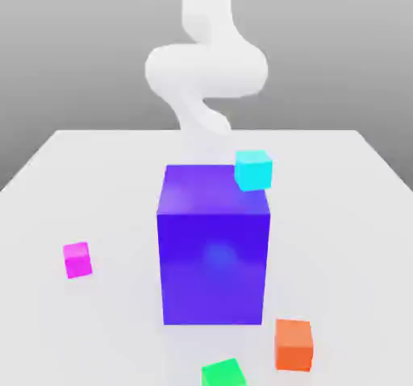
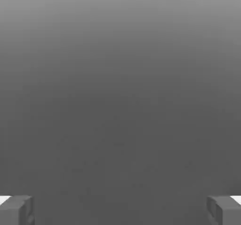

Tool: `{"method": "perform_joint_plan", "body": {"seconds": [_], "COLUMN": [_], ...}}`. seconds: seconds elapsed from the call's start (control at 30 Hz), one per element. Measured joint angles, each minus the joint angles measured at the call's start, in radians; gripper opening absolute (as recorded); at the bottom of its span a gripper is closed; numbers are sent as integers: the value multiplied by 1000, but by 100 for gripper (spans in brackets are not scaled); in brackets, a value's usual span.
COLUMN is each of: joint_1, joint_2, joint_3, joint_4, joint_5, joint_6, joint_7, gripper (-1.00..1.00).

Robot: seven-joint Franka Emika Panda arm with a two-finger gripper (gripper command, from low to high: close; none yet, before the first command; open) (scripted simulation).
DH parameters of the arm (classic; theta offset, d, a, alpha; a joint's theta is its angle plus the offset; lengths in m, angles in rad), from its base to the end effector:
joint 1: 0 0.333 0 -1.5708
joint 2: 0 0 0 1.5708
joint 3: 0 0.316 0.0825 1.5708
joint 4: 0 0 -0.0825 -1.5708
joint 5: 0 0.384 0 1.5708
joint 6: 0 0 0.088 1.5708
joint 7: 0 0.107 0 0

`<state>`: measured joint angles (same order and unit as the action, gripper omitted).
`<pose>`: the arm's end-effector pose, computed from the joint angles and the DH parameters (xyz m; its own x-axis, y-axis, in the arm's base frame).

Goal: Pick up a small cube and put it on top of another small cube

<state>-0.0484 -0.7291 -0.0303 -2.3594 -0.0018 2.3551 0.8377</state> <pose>0.3747 -0.0333 0.6612 0.4466 -0.7847 0.4298 -0.6018 -0.6189 -0.5048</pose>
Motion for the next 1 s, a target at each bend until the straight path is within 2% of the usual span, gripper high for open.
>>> {"method": "perform_joint_plan", "body": {"seconds": [0.53, 0.63, 0.73, 0.8, 0.87, 0.9, 1.0], "joint_1": [-371, -420, -475, -543, -627, -657, -657], "joint_2": [585, 713, 826, 898, 970, 995, 995], "joint_3": [-244, -292, -231, -144, -50, -19, -19], "joint_4": [-442, -515, -509, -495, -481, -477, -477], "joint_5": [-16, 8, 140, 223, 262, 271, 270], "joint_6": [433, 526, 611, 667, 726, 747, 747], "joint_7": [301, 335, 248, 187, 158, 151, 152], "gripper": [0, 0, 0, 0, 0, -100, -100]}}
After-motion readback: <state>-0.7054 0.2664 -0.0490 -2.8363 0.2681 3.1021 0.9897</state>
